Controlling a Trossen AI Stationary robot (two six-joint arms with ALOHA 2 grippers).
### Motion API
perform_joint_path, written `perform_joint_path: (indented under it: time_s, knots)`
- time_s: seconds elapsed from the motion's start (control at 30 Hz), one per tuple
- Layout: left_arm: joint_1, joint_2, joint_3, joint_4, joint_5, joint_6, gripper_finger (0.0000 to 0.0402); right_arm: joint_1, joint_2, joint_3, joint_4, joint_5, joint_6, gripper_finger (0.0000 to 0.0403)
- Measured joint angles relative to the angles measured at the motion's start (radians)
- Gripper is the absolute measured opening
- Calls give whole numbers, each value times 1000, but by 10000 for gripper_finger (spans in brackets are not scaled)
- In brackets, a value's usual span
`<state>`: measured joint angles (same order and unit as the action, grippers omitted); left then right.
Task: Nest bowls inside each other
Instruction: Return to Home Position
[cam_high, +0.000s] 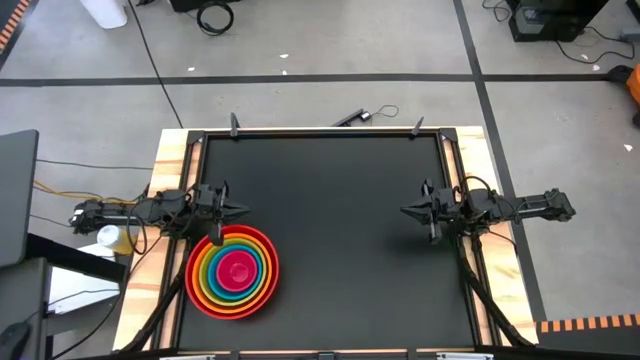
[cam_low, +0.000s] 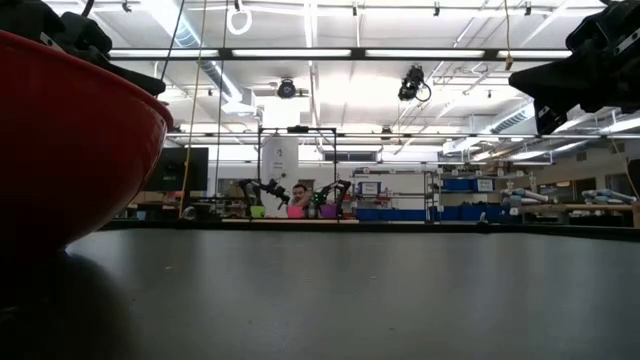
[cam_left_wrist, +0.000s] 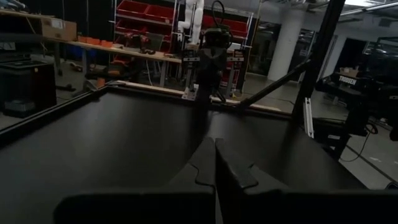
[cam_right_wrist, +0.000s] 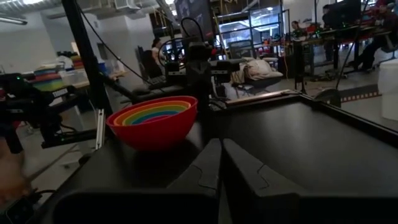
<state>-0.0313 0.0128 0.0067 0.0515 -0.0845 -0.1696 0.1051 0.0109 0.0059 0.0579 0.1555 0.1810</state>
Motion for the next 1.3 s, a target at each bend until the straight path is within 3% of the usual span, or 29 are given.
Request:
perform_joint_path:
  time_s: [1.3]
  knots:
    - [0, 0, 0, 0, -1, -1, 18, 0, 0, 0, 0, -1, 0, 24]
